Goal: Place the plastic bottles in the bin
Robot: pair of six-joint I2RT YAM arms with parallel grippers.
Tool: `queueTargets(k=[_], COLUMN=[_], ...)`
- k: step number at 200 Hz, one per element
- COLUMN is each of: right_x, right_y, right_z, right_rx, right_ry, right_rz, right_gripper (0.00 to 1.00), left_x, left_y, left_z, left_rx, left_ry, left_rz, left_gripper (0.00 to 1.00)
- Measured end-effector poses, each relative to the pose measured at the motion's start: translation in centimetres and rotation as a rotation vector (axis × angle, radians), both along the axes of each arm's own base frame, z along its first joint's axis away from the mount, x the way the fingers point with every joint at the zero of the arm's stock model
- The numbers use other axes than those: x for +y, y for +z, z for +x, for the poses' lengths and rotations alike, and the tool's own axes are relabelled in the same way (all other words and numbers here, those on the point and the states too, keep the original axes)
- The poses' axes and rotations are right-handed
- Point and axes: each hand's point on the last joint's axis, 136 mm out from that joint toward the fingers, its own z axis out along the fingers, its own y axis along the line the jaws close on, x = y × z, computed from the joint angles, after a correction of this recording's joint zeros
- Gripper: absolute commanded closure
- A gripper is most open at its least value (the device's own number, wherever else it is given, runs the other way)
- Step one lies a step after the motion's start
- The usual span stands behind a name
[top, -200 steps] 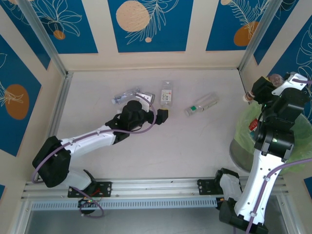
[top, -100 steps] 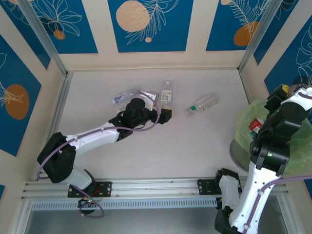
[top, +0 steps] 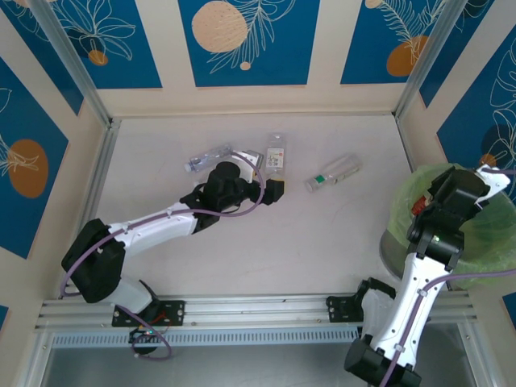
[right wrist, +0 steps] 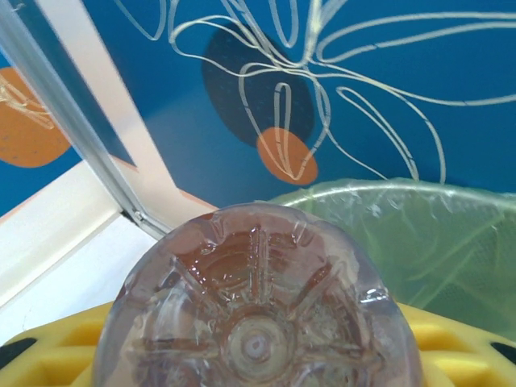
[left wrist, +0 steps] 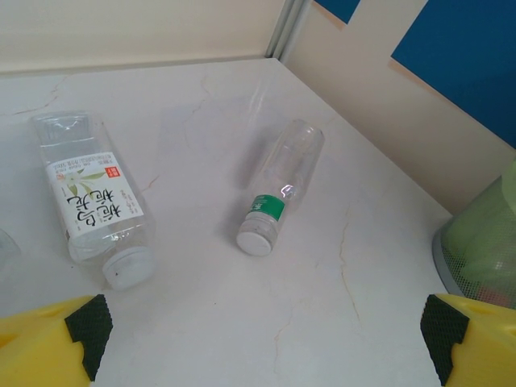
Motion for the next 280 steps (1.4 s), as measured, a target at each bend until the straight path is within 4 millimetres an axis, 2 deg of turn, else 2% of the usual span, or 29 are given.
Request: queueTargets(k=[14,24,35,80,130,177,228,255,280], right_x=[-0.7,-1.1,-1.5,-2.1,-1.1,0.5,3.6,6.7,10.7], right_y=[-0.2,-0.4,-0.8,-2.8,-1.4,-0.7,0.6,2.1,3.4], right_z=[-0.6,-0.9,-1.2,-1.2,-2.0,-0.3,2.3,4.4,6.5], right_rx=[-0.038,-0.057,-0.081,-0.102,-0.155,-0.180,-0.226,-0.223,-0.190], right_ry=[-0.043,-0.062,-0.090,-0.125,-0.106,0.026,0.252,0.434,0.623], right_rz=[0.040,0.067,0.107,0.238,0.217,0.234,0.258,0.261,0.236], right_gripper=[0.20,0.06,0.00,0.00,0.01,0.00,0.00,0.00,0.01], left_x=[0.0,0.0,0.0,0.1,0.1,0.9,2.6,4.5,7.1], left_y=[-0.1,-0.2,-0.2,-0.3,-0.5,-1.2,-2.1,-3.3,-4.7], left_z=[0.0,0.0,0.0,-0.1,-0.1,0.3,1.5,2.4,3.5], left_rx=[0.004,0.005,0.005,0.008,0.016,0.043,0.088,0.129,0.176], left_ry=[0.000,0.000,0.000,0.000,0.002,0.045,0.132,0.208,0.285], left_rz=[0.004,0.005,0.006,0.009,0.016,0.035,0.047,0.082,0.125], left_gripper=[0.00,0.00,0.00,0.00,0.00,0.00,0.00,0.00,0.00])
